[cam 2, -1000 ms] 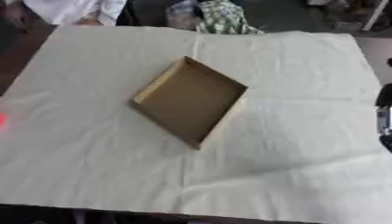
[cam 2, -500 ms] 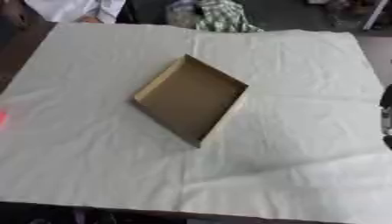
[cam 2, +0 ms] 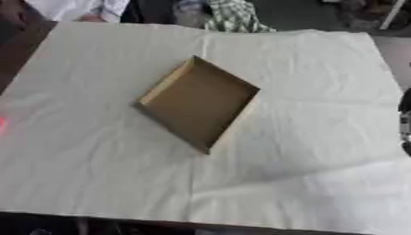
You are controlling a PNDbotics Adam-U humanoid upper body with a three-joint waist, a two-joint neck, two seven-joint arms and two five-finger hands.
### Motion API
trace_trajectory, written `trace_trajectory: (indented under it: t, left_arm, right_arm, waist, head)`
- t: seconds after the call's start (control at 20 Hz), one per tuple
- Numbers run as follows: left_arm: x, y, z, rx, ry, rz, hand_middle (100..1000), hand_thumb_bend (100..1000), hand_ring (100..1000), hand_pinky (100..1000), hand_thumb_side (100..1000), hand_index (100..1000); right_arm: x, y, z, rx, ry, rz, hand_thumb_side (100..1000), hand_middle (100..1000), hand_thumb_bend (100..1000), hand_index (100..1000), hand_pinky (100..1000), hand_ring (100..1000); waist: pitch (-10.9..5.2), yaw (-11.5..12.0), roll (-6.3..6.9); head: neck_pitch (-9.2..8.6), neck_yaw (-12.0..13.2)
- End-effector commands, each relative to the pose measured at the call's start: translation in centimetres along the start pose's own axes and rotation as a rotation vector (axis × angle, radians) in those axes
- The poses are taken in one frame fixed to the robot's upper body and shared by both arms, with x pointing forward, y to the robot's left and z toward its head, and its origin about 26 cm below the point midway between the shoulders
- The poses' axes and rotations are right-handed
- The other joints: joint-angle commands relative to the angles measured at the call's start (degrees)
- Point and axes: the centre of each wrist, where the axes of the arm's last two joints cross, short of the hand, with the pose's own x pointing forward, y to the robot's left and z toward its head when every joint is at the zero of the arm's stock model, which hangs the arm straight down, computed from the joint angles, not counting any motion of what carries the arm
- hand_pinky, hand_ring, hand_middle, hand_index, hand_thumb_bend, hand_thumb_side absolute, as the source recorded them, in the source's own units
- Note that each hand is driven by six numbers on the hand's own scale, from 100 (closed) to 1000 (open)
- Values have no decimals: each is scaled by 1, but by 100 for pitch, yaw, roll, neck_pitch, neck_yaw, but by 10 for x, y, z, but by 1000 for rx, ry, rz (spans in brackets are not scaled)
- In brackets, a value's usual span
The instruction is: Pick up objects on the table and place them in the box.
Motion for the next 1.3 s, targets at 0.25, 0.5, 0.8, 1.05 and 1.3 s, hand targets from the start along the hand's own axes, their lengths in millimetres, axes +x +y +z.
trace_trajectory:
  t: [0.25, 0.5, 0.8, 1.05, 1.3]
  left_arm:
    - [0, 13, -5, -35, 2, -23, 754, 515, 810, 713, 141, 851]
    - [4, 17, -8, -33, -2, -15, 649, 465, 752, 649, 107, 764]
    - [6, 21, -9, 1, -6, -15, 621, 378, 696, 597, 100, 742]
    - [14, 39, -11, 36, -34, -15, 618, 337, 656, 574, 100, 740]
    - [35, 67, -17, 57, -111, -35, 616, 304, 640, 562, 100, 740]
  right_arm:
    - [3, -3, -7, -8, -27, -5, 819, 839, 100, 785, 872, 781]
    - [3, -3, -7, -10, -26, -5, 820, 839, 100, 785, 872, 781]
    - [3, -3, -7, -9, -23, -4, 820, 839, 100, 785, 872, 782]
    - [3, -3, -6, -4, -20, -2, 821, 839, 100, 785, 872, 782]
    - [2, -5, -7, -1, -23, 3, 819, 839, 100, 786, 873, 783]
  waist:
    - [-26, -28, 23]
    - [-15, -37, 32]
    - [-22, -37, 34]
    - [-45, -33, 39]
    - [-69, -29, 62]
  head:
    - [-36, 29]
    - [-37, 42]
    - [-38, 49]
    - [-19, 79]
    - [-18, 105]
